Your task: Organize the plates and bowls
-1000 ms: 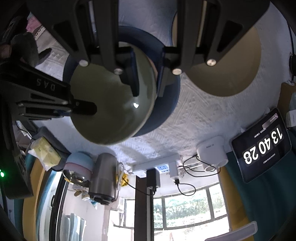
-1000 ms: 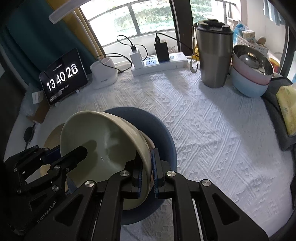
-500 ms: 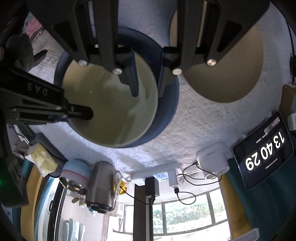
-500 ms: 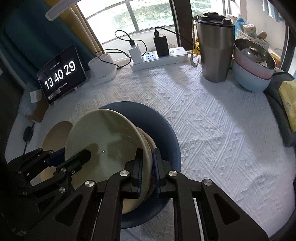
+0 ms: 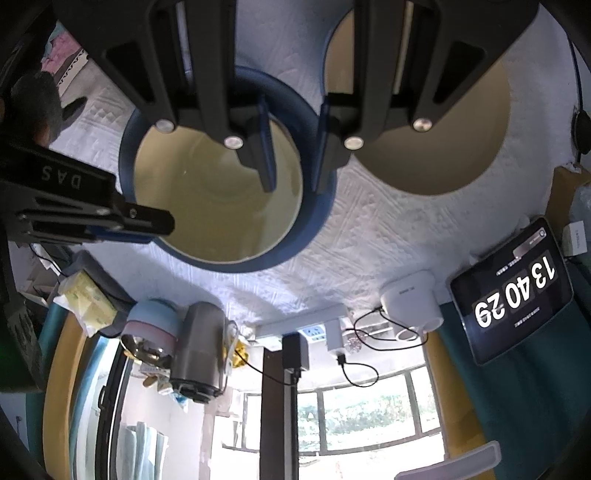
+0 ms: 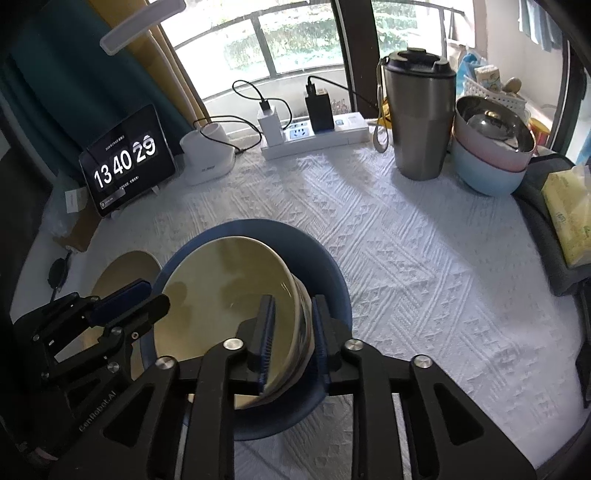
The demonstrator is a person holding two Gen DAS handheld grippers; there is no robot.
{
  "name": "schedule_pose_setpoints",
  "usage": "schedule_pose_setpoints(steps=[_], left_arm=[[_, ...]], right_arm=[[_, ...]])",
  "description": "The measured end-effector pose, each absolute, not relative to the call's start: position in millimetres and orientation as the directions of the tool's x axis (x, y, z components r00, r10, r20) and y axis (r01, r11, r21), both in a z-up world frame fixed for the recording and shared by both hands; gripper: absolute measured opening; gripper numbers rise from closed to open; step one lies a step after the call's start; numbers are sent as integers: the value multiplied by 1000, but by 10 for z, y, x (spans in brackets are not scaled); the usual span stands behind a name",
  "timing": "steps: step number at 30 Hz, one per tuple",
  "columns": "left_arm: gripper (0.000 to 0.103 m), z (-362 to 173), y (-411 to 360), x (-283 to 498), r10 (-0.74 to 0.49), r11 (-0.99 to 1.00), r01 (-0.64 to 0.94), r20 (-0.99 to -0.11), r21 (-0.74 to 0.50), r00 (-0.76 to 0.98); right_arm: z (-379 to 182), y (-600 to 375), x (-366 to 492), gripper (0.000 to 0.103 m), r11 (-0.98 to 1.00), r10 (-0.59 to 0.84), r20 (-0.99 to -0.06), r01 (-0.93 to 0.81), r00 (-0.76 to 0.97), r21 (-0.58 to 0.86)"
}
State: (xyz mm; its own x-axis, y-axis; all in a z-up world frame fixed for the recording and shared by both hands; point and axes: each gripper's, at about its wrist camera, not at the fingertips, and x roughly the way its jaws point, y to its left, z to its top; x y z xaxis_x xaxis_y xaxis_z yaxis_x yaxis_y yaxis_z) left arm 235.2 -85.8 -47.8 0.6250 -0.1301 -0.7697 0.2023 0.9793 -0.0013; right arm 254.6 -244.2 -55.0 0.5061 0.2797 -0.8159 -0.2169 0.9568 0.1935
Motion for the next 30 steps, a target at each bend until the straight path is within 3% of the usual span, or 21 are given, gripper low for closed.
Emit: schedule_pose_setpoints(steps=[9, 13, 16, 21, 30], left_arm=[[25, -293, -801, 2220, -139, 982, 187, -727, -15, 673], [27, -333, -656, 2221, -120, 990, 137, -726, -36, 677], [37, -370, -519, 2224, -117, 993, 98, -721, -69, 683], [43, -449, -366, 2228, -123, 991, 52, -721, -119, 682], [44, -565, -405, 2251, -124, 991, 47, -732, -124, 670]], right_arm=[[-351, -2490, 2393, 28, 960, 265, -783, -227, 563, 161], [-250, -2549, 2324, 41, 958, 272, -754, -245, 598, 152], [-217, -2591, 2291, 49, 958, 270, -738, -245, 618, 145], [-238, -2663, 2273, 57, 961, 263, -725, -238, 637, 139], [-397, -2800, 2306, 58, 969, 241, -736, -200, 633, 146]])
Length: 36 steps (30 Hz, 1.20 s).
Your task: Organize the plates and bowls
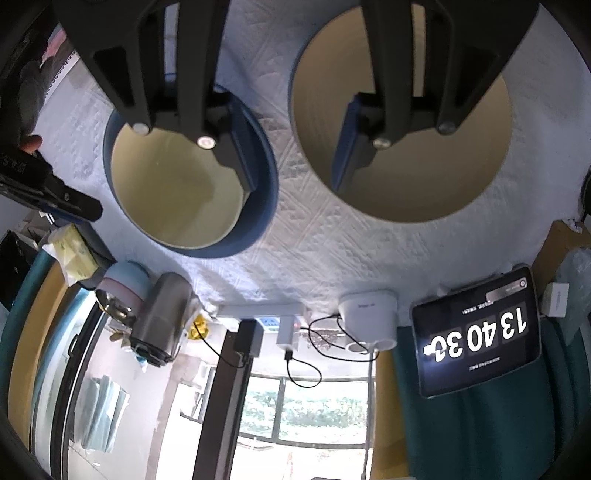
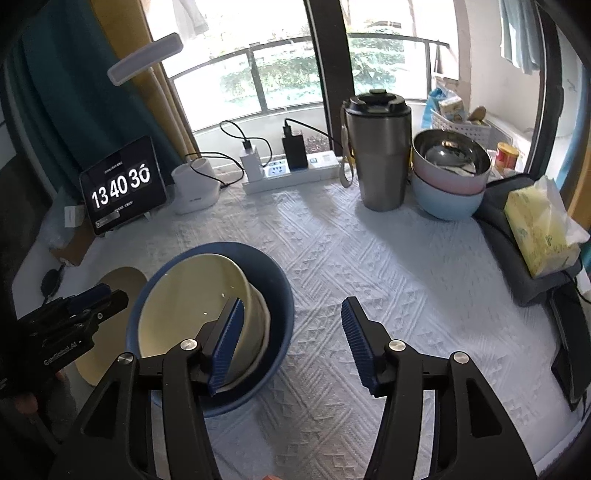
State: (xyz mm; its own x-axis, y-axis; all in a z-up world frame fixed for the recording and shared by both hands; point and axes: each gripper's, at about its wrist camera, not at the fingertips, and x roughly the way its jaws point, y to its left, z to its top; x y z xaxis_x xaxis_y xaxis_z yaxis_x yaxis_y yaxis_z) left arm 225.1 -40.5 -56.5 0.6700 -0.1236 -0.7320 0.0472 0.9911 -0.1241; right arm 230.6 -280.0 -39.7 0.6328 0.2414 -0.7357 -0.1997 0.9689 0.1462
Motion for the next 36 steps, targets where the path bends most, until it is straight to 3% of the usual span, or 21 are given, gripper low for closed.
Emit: schedule_pose_setpoints(steps=[24, 36], left_arm=[[44, -816, -513, 2395, -78, 997, 52, -784, -59, 616], [44, -885, -696, 2443, 27, 992, 82, -779, 101, 627]], right_arm=[[-835, -2856, 2510, 58, 963, 266, -793, -177, 547, 201], [-946, -2902, 2595, 58, 964, 265, -793, -131, 548, 232]])
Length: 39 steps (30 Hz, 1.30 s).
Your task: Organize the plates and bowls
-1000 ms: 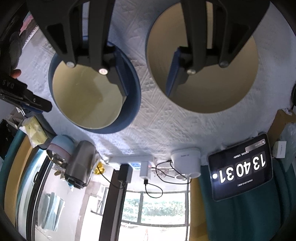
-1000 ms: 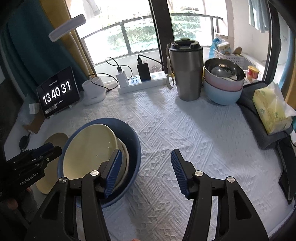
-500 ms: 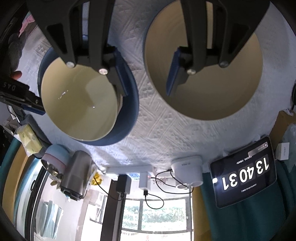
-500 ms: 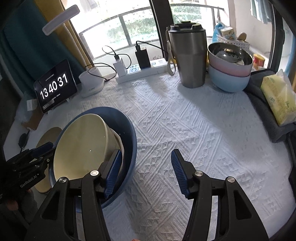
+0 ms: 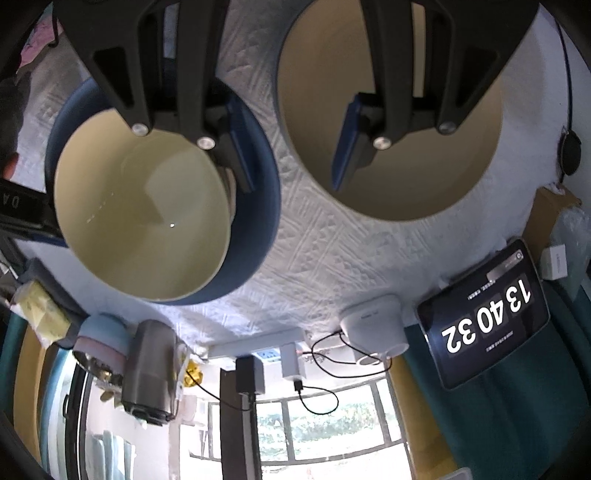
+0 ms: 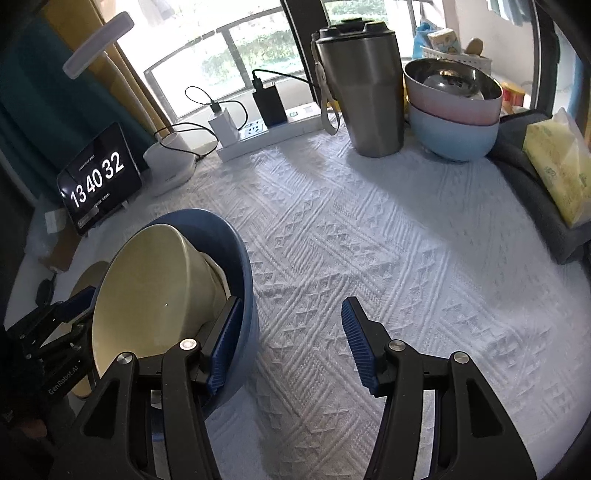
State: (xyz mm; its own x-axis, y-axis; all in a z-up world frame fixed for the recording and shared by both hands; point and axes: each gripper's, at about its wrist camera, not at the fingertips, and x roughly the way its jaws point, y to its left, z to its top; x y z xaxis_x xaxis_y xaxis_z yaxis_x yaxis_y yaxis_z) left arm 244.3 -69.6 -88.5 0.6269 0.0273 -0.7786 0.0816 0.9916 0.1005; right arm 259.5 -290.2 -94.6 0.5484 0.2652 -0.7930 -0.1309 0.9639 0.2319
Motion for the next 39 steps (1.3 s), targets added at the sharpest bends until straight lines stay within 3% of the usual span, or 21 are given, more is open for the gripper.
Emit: schedule_pose_setpoints(steps=[12, 15, 17, 22, 39], left_arm=[[41, -941, -621, 2490, -49, 997, 78, -783, 0, 620], [29, -939, -682, 2460, -59, 995, 101, -769, 7, 637], [14, -935, -771, 2433, -49, 992, 119, -758, 37, 650], [14, -933, -782, 2421, -46, 994, 107, -749, 33, 661], [12, -883, -744, 2392, -104, 991, 136, -739, -17, 666]], right_arm=[[-975, -2927, 2592, 57, 963, 263, -765, -113, 588, 244], [-994, -2947, 2586, 50, 952, 297, -753, -116, 588, 285], [-980, -2911, 2566, 42, 951, 299, -744, -122, 598, 284], [-924, -2737, 2507, 9, 956, 291, -730, -153, 619, 252], [-924, -2766, 2469, 9, 950, 299, -728, -120, 617, 288]])
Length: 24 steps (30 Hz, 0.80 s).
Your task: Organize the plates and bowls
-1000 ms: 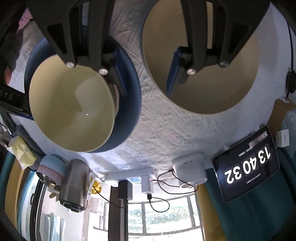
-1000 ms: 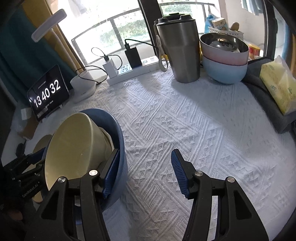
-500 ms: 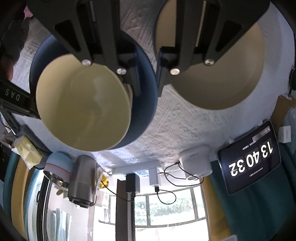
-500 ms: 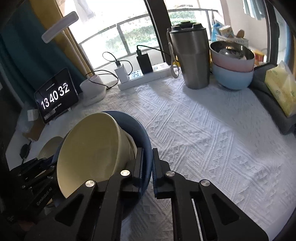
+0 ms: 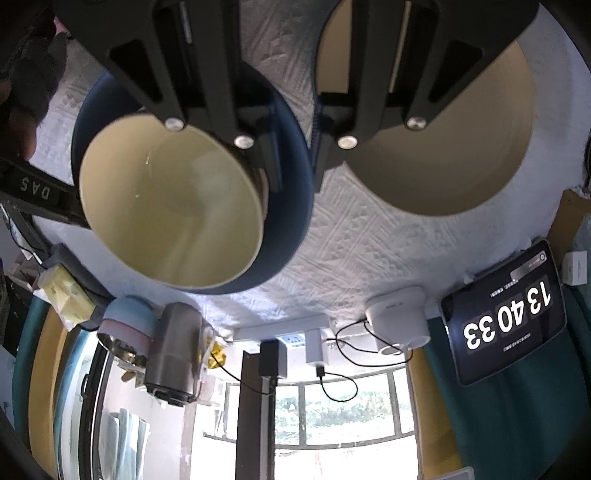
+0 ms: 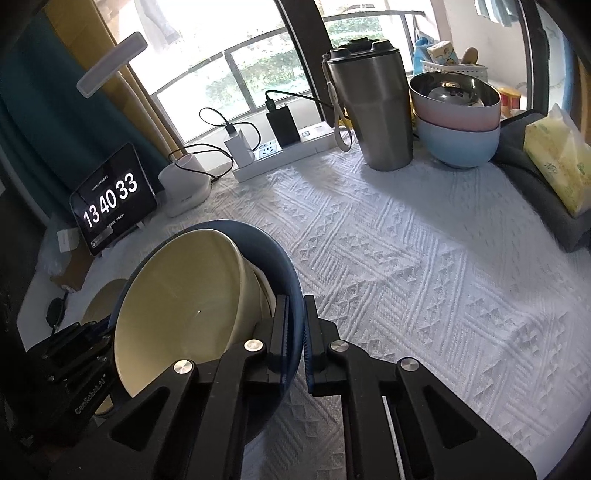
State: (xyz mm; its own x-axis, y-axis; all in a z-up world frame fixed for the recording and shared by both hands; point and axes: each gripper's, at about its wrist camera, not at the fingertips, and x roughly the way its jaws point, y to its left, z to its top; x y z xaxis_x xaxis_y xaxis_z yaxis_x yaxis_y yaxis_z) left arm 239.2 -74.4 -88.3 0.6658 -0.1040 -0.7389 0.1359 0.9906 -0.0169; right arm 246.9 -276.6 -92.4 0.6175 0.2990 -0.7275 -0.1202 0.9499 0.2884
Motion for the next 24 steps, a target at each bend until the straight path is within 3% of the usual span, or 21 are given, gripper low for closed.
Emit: schedule_pose_setpoints(steps=[24], left_arm=[[11, -708, -785, 2229, -174, 982, 178, -713, -69, 679]], right_arm=[[-730, -2878, 2261, 9, 954, 272, -722, -77, 636, 291]])
